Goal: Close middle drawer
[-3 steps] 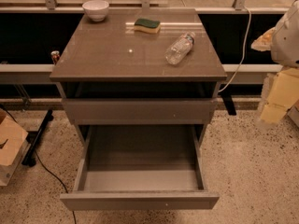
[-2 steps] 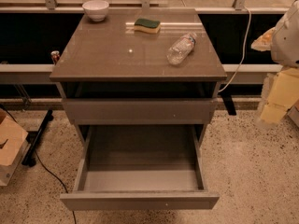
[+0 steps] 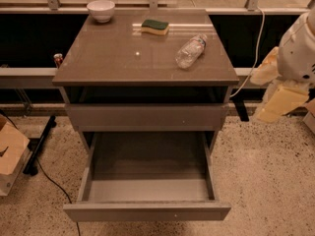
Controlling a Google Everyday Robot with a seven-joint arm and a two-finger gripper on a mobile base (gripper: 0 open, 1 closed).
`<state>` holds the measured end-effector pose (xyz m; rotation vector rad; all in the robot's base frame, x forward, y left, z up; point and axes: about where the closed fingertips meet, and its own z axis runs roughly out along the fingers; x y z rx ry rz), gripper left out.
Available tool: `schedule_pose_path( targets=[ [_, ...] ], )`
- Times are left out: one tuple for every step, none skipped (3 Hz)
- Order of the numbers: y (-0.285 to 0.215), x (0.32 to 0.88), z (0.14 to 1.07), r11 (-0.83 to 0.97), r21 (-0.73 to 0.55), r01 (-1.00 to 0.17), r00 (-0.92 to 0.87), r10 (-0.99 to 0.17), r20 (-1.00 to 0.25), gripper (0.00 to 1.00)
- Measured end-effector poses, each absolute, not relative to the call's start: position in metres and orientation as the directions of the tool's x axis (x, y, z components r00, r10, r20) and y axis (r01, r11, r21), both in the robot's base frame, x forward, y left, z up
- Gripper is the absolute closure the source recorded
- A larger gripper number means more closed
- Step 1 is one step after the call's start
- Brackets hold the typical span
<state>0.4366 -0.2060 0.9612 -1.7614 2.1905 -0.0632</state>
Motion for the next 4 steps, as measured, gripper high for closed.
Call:
schedule_pose_path(
  targets=[
    [-0.198, 0.430, 0.928, 0.203, -0.172, -0.964, -0.156, -0.955, -0.251, 0.65],
    [-0.192, 0.424, 0.886, 0.186, -0.091, -0.978, -0.154, -0.948, -0.278, 0.88],
    [-0.191, 0.419, 0.836, 0.187, -0.062, -0.980, -0.164, -0.949, -0.269, 1.00],
    [-0.189, 0.419, 0.823, 0.191, -0.065, -0.979, -0.167, -0.948, -0.269, 1.00]
  ],
)
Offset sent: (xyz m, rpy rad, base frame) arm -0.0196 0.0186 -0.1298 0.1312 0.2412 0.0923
